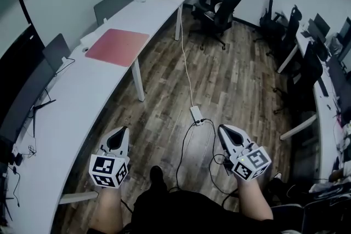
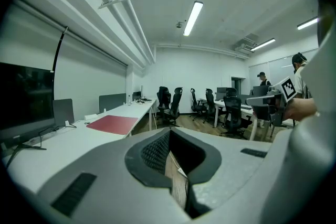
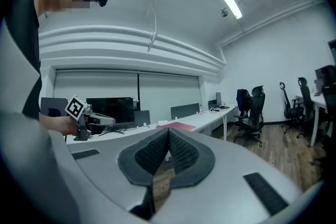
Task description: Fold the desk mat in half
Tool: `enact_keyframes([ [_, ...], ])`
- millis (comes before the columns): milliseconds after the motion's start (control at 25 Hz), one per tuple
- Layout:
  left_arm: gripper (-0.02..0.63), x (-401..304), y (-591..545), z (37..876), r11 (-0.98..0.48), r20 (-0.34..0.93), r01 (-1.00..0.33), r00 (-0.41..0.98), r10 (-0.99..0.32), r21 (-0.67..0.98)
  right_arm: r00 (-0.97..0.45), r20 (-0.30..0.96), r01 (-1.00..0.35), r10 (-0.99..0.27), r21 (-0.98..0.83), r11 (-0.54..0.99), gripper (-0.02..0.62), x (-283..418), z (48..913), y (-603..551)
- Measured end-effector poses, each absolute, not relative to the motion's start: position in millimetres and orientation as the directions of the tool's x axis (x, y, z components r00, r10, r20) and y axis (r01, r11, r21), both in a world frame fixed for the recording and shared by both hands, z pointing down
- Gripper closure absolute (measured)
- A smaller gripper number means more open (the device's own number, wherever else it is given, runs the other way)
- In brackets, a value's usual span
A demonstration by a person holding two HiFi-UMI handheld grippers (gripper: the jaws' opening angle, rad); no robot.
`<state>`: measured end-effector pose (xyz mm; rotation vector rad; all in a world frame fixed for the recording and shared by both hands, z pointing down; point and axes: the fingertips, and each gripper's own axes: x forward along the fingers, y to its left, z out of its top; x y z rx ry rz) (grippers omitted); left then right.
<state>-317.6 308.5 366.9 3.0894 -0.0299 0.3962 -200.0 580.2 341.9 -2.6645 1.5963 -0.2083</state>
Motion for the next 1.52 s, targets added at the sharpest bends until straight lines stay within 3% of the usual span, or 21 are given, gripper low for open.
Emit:
enact_keyframes([
  [320, 0.604, -273.0, 223.7, 366.4, -0.998, 0.252, -0.011, 0.968, 0.006, 0.068, 0.426, 0.112, -0.895, -0.898, -0.094, -0.436, 0.601, -160.7, 334.3, 478.0],
  [520, 0.604, -262.0, 193.9, 408.0, -0.982, 0.315, 0.0, 0.947, 0.061, 0.188, 0.408, 0.254, -0.898, -0.877, -0.06, -0.435, 0.601, -149.0, 378.8, 435.6],
  [640, 0.604, -264.1, 177.5, 432.8, -0.985, 0.358, -0.016, 0.933, 0.047, 0.17, 0.375, 0.3, -0.906, -0.877, -0.08, -0.415, 0.601, -154.7, 405.4, 410.9],
  [1080, 0.604, -237.9, 129.7, 432.4, -0.992, 0.367, -0.04, 0.93, 0.008, 0.121, 0.361, 0.225, -0.896, -0.905, -0.185, -0.404, 0.601, -128.0, 397.7, 372.3],
  [1520, 0.604, -167.6, 109.2, 382.5, -0.996, 0.222, -0.052, 0.974, -0.035, 0.071, 0.405, 0.141, -0.904, -0.903, -0.086, -0.419, 0.601, -57.6, 367.8, 322.3],
])
